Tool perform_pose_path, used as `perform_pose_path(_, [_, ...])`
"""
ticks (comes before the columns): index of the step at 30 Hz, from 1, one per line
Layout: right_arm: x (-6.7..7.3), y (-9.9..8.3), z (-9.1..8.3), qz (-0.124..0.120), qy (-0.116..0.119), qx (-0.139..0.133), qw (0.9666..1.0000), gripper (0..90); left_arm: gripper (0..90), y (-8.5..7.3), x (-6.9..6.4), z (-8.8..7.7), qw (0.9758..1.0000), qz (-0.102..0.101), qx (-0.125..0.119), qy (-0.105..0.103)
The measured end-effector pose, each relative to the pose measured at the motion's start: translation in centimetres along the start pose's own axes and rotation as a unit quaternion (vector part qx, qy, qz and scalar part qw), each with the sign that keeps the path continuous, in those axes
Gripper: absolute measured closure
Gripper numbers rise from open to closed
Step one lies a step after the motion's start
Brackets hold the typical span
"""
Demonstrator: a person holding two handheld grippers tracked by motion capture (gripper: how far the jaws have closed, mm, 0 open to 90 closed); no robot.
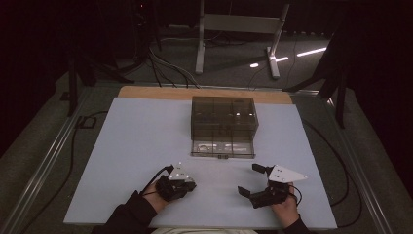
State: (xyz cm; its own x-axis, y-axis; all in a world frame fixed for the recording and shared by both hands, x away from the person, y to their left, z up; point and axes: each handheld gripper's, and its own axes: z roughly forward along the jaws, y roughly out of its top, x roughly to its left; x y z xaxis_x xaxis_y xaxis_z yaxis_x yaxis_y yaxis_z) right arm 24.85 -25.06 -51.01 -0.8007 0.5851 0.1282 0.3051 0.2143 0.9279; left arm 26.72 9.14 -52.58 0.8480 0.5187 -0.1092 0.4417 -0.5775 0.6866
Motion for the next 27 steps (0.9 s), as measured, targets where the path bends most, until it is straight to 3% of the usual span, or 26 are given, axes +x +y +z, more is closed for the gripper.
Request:
perform_pose_path(10, [-0.1, 0.0, 0.0, 0.002, 0.000, -0.002, 1.0000, 0.0, 88.0, 0.6, 0.2, -0.7, 0.9999, -0.003, -0.011, 0.003])
perform_pose_path(27, [0.0, 0.0, 0.0, 0.003, 0.000, -0.002, 1.0000, 0.0, 87.9, 2.5, 0.8, -1.7, 0.9997, 0.009, -0.022, -0.004])
